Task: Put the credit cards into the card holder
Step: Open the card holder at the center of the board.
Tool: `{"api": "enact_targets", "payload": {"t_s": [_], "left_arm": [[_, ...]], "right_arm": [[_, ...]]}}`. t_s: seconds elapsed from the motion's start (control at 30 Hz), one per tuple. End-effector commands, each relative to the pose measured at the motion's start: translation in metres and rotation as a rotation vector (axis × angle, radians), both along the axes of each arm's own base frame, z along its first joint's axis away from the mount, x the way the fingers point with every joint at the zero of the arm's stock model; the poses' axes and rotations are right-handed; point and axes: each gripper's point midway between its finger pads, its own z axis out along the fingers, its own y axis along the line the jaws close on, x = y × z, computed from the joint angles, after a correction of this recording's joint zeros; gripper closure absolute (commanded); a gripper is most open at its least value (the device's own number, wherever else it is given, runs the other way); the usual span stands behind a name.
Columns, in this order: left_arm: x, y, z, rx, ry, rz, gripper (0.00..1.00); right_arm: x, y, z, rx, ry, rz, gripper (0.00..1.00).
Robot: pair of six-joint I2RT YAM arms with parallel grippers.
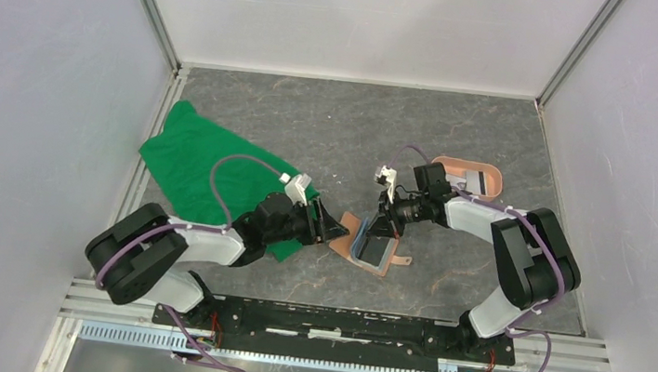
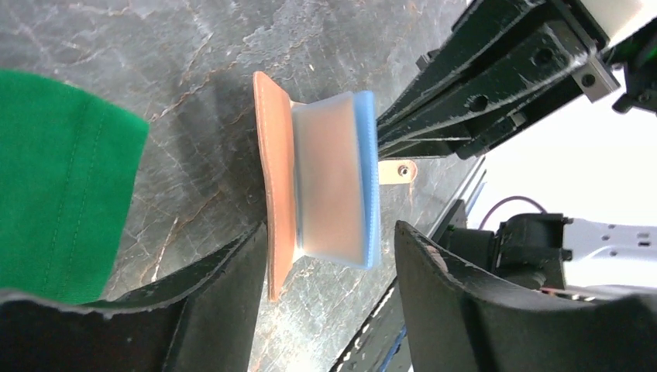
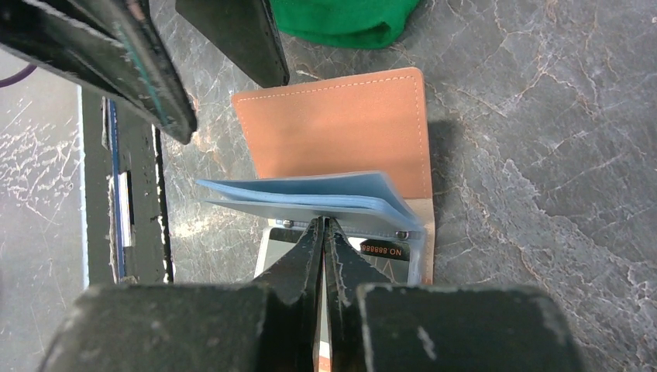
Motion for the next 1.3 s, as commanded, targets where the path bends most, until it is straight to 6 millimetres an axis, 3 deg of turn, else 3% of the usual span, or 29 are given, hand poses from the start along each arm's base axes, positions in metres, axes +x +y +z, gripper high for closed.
{"api": "enact_targets", "payload": {"t_s": [0.0, 0.33, 0.53, 0.67, 0.87, 1.27], "left_arm": [[-0.002, -0.004, 0.020, 0.065, -0.146, -0.123, 0.30], [0.005, -0.018, 0.025, 0.125, -0.164, -0.214, 0.30], [0.010, -0.020, 0.033, 0.139, -0.194, -0.210, 0.35], [0.010, -0.024, 0.026, 0.155, -0.173, -0.231, 0.41], [0.004, -0.034, 0.021, 0.153, -0.165, -0.280, 0.42], [-0.001, -0.036, 0.002, 0.195, -0.125, -0.310, 0.46]], "right_arm": [[0.005, 0.007, 0.009, 0.038, -0.030, 0.020, 0.93], [0.005, 0.007, 0.009, 0.033, -0.036, 0.020, 0.93], [0.006, 0.007, 0.009, 0.031, -0.035, 0.021, 0.93], [0.005, 0.007, 0.008, 0.029, -0.032, 0.024, 0.93], [0.005, 0.007, 0.008, 0.027, -0.032, 0.026, 0.93], [0.005, 0.006, 0.007, 0.025, -0.030, 0.027, 0.93]]}}
